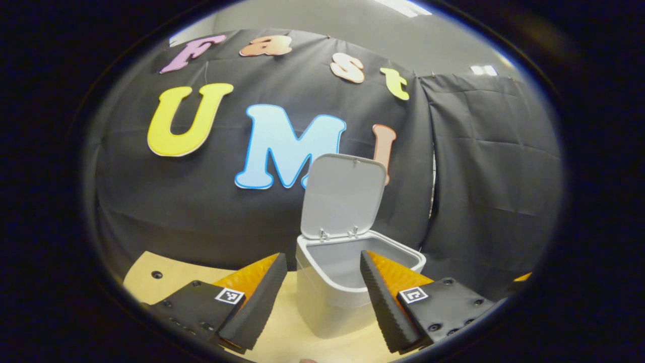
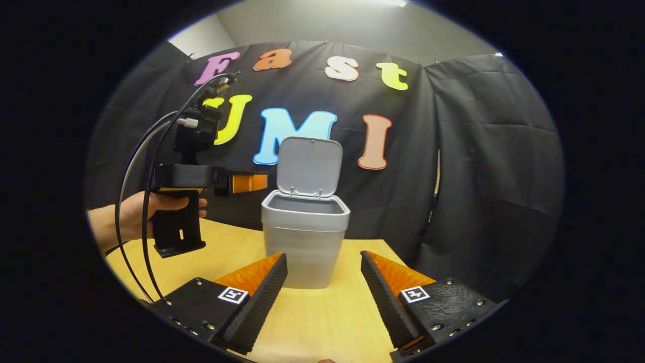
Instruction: Press the lid of the desktop garbage bin to open it, pick up the crumpled paper on the desktop and throw it into the bin, then pick up the pop can on the desktop and drop it into the bin, and finally close the garbage bin lid.
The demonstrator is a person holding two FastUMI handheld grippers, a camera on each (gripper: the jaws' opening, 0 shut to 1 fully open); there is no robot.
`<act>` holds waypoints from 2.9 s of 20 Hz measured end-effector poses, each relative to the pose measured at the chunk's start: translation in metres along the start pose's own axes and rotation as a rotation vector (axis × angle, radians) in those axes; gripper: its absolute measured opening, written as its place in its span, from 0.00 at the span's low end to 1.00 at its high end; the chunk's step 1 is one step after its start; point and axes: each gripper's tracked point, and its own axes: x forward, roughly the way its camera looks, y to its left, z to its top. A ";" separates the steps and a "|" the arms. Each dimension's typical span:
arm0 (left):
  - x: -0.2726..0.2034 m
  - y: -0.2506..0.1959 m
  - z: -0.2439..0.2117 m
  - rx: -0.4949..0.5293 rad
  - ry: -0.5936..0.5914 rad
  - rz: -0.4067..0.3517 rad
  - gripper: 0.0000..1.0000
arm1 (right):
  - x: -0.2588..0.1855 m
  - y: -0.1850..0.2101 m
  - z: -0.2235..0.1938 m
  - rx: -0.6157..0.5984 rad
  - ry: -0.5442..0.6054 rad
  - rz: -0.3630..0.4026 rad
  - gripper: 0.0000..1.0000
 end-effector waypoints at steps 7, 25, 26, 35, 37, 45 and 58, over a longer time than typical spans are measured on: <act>-0.062 0.051 0.026 0.056 -0.070 0.136 0.94 | 0.014 0.080 -0.034 -0.009 0.081 0.262 0.95; -0.161 0.106 0.013 0.050 -0.036 0.314 0.94 | 0.023 0.146 -0.158 -0.112 0.441 0.510 0.95; -0.163 0.106 0.011 0.049 -0.033 0.314 0.94 | 0.024 0.145 -0.165 -0.110 0.458 0.510 0.95; -0.169 0.107 0.008 0.042 -0.026 0.318 0.96 | 0.025 0.137 -0.177 -0.107 0.509 0.512 0.84; -0.170 0.106 0.008 0.038 -0.025 0.317 0.96 | 0.025 0.135 -0.171 -0.092 0.504 0.515 0.84; -0.165 0.103 0.002 0.016 -0.021 0.304 0.96 | 0.039 0.105 -0.082 -0.071 0.283 0.455 0.84; -0.168 0.106 0.005 0.030 -0.028 0.322 0.94 | 0.089 0.062 0.081 -0.029 -0.140 0.320 0.83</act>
